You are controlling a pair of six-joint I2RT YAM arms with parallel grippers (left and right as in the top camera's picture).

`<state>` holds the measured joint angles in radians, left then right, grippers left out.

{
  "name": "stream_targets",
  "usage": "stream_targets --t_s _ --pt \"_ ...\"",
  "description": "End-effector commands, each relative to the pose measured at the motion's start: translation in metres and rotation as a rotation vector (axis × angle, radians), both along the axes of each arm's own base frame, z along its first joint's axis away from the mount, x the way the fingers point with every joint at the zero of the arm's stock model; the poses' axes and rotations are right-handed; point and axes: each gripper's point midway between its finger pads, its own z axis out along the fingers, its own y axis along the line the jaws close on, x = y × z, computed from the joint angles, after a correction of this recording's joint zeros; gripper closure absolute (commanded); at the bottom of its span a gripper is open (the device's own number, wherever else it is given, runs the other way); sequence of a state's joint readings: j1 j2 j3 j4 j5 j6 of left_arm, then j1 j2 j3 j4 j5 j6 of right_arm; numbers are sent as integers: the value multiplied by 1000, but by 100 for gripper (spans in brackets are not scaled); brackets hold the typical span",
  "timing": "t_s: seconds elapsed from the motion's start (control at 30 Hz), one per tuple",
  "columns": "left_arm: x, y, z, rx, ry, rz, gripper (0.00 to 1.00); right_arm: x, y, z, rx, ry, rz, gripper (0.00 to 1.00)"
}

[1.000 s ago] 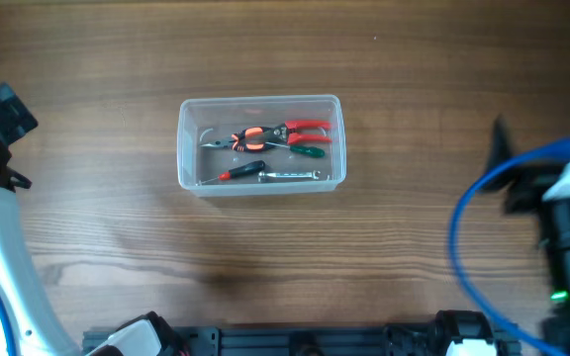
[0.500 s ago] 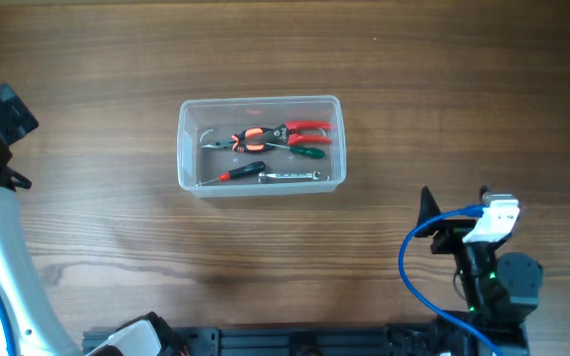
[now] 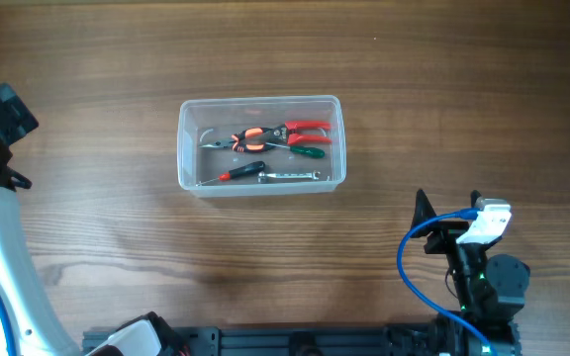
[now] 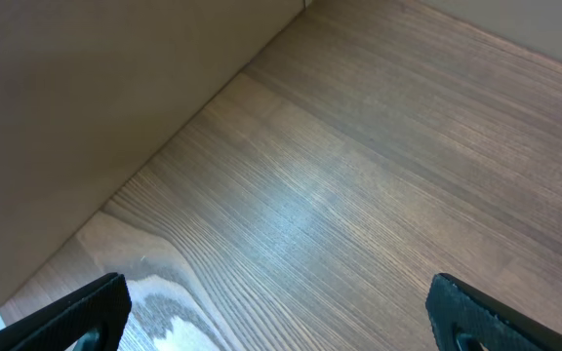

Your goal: Pack container

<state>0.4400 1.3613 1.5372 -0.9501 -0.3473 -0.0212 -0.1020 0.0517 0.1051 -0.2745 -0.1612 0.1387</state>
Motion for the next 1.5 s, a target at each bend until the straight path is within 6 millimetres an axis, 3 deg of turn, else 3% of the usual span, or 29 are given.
stream_targets --t_s 0.0,0.67,0.8,0.93,1.0,1.13,1.23,1.47 --pt "-2 3 -1 -1 -2 20 0 0 2 5 22 -23 10 0" --pt "-2 2 -2 -3 2 17 0 0 2 5 22 -23 10 0" --pt "2 -23 13 13 -37 -49 0 0 2 5 22 -23 10 0" --pt "1 -66 44 46 -122 -171 0 0 2 5 22 -23 10 0" --pt "-6 -85 55 55 -150 -221 0 0 2 5 22 -23 10 0" --pt "-30 -112 58 54 -177 -296 0 0 2 5 22 -23 10 0" --pt "-47 -125 43 27 -199 -344 0 0 2 5 22 -23 10 0" --pt "-102 -131 -64 -29 -28 -337 0 0 2 5 22 -23 10 0"
